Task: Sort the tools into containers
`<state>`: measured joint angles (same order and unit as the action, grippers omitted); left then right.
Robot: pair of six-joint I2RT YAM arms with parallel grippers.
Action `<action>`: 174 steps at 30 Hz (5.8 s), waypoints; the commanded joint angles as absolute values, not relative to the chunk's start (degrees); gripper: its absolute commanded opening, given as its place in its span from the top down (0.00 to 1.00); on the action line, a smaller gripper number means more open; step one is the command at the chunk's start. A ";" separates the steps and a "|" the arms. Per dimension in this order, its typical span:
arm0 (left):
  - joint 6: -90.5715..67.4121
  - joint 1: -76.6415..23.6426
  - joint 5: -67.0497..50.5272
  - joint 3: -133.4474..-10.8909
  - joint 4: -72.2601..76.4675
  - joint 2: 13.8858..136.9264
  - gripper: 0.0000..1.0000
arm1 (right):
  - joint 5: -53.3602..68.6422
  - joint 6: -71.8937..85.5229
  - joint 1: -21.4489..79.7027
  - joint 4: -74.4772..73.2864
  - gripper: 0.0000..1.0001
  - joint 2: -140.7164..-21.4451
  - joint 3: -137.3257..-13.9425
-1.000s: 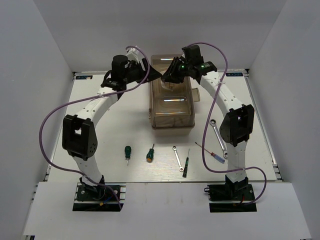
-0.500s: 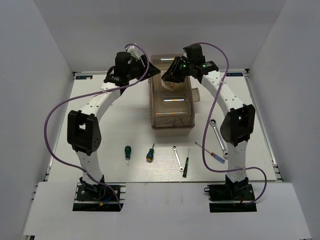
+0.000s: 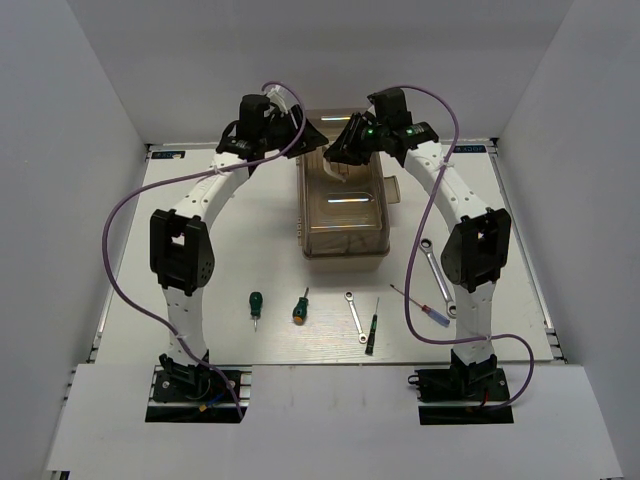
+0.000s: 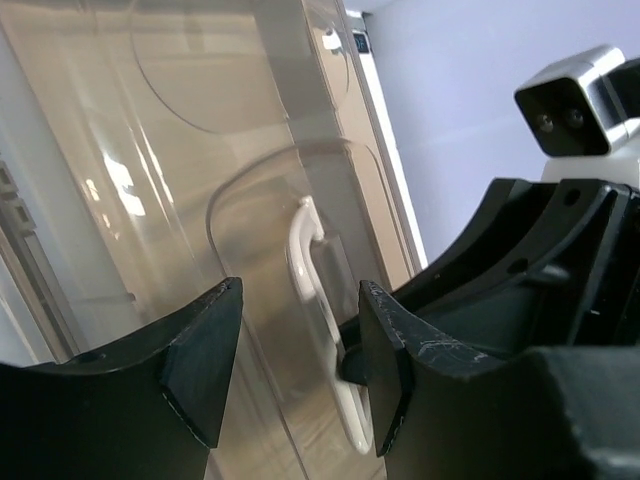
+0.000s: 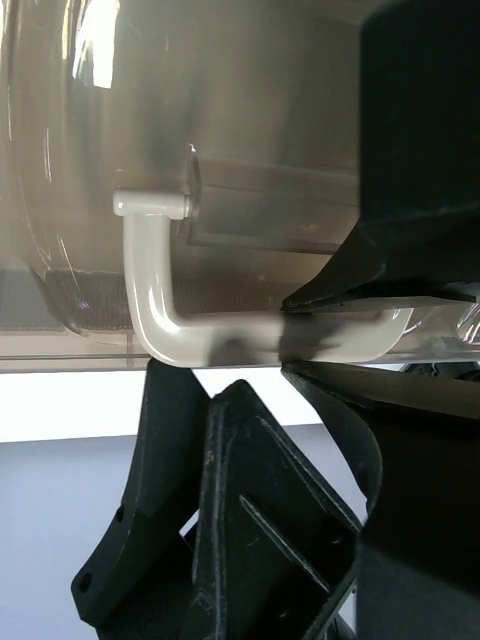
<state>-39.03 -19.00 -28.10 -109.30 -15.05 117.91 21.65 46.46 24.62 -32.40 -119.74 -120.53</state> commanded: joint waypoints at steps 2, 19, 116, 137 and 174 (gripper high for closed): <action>-37.62 -19.34 -30.85 -111.88 -19.59 118.65 0.39 | 24.17 48.16 24.35 -25.84 0.69 -118.74 -121.12; -34.98 -19.34 -34.10 -120.40 -31.38 124.80 0.41 | 26.28 43.69 23.82 -23.47 0.52 -115.14 -118.39; -30.94 -4.31 -22.77 -117.69 -48.07 107.58 0.34 | 38.58 10.90 -5.54 -28.39 0.58 -117.69 -97.38; -24.44 -1.66 -4.39 -109.18 -55.20 87.21 0.33 | 26.29 -16.31 -8.09 -44.21 0.28 -104.52 -89.84; -17.40 -10.99 -23.55 -71.19 -50.80 60.56 0.34 | -0.70 -14.50 5.71 -35.07 0.44 -99.14 -55.55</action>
<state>-17.08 -10.57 -22.98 -71.50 -51.03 61.63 -2.11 -17.08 5.54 -38.76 -97.01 -57.21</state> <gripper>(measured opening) 0.663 0.562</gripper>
